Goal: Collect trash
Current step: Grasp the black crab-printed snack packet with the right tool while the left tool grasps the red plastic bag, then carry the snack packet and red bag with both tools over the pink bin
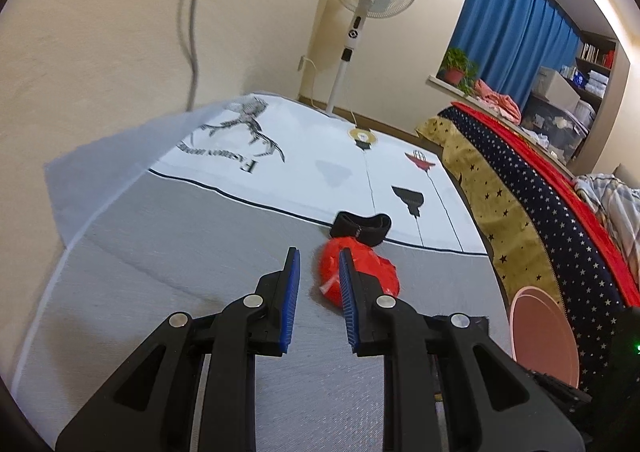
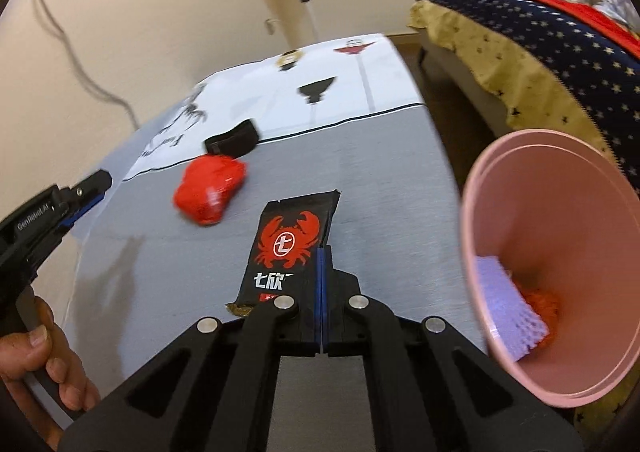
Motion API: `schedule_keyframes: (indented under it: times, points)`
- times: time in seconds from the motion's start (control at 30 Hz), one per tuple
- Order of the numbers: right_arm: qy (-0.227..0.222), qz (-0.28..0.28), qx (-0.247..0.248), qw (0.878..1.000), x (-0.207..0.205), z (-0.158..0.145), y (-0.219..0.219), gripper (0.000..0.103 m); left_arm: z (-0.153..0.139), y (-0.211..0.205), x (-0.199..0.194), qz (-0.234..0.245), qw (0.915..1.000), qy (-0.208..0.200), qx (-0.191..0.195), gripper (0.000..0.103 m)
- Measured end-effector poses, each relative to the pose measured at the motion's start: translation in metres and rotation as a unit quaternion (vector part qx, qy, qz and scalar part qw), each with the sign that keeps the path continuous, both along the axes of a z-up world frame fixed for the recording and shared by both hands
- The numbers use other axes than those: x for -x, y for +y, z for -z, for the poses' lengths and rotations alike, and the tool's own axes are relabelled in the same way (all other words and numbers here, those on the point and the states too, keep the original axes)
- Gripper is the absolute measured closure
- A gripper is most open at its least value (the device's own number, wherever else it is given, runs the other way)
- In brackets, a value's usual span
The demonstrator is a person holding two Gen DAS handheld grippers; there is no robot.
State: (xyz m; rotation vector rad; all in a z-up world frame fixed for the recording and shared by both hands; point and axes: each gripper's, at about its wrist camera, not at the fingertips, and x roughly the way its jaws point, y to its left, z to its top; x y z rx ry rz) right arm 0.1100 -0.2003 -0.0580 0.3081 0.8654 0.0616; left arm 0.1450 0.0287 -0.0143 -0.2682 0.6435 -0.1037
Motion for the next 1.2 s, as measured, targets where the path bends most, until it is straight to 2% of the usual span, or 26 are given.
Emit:
schedule_keyframes:
  times: [0.17,0.2,0.23,0.3,0.4,0.6,0.7,0.73,0.83,1.2]
  points:
    - [0.000,0.008,0.001,1.000,-0.002,0.002,-0.011,0.103,0.012,-0.021,-0.016,0.015,0.9997,0.015,-0.008,0.082]
    - [0.000,0.008,0.001,1.000,-0.002,0.002,-0.012,0.103,0.014,-0.025,-0.019,0.017,0.9997,0.018,-0.009,0.074]
    - [0.000,0.008,0.001,1.000,-0.003,0.002,-0.013,0.103,0.017,-0.029,-0.023,0.019,0.9995,0.022,-0.010,0.060]
    - [0.001,0.009,-0.002,1.000,-0.004,0.003,-0.015,0.103,0.022,-0.037,-0.029,0.019,0.9992,0.031,-0.015,0.041]
    - [0.003,0.009,-0.006,1.000,-0.006,0.005,-0.018,0.103,0.031,-0.045,-0.040,0.006,0.9985,0.046,-0.028,0.031]
    - [0.004,0.005,-0.009,1.000,-0.011,0.007,-0.019,0.103,0.047,-0.044,-0.054,-0.015,0.9961,0.086,-0.009,0.032]
    - [0.006,0.007,-0.013,1.000,-0.013,0.009,-0.021,0.103,0.054,-0.046,-0.058,-0.006,0.9950,0.100,0.002,0.041]
    - [0.006,0.007,-0.014,1.000,-0.014,0.009,-0.022,0.103,0.054,-0.047,-0.058,-0.002,0.9950,0.099,0.004,0.048]
    - [0.004,0.005,-0.013,1.000,-0.013,0.008,-0.021,0.103,0.052,-0.052,-0.057,0.009,0.9955,0.095,0.002,0.050]
    - [-0.028,0.003,-0.005,1.000,-0.002,-0.014,-0.020,0.103,0.025,-0.055,-0.034,0.025,0.9975,0.058,-0.031,0.052]
